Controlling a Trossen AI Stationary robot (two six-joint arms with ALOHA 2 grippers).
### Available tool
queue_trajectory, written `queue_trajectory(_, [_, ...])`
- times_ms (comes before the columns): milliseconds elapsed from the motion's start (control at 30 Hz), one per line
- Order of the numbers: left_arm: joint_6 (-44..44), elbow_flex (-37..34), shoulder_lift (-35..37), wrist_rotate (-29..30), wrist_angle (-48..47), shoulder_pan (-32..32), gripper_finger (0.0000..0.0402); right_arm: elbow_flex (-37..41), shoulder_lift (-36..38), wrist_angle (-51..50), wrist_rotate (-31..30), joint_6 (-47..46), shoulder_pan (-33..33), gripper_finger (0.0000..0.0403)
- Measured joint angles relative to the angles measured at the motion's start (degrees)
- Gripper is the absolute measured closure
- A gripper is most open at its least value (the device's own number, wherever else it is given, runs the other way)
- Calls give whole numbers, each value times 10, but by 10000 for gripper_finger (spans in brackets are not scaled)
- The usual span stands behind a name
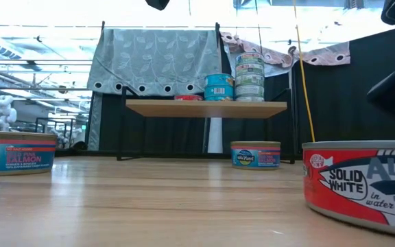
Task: Stack canned seafood by type on shelf
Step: Stack the red tuna can on top of the other red tuna can on the shelf
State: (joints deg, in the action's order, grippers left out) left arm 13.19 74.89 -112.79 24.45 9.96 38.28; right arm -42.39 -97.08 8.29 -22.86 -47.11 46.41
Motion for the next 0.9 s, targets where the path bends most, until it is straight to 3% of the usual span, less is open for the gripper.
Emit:
queue_trajectory(533, [-4,0,0,35,0,-3,398,-2,1,-52,-17,-2,-2,403])
queue_trajectory(900, [-6,1,0,43,3,-6,398,0,-38,-69,-6,-13,-5,403])
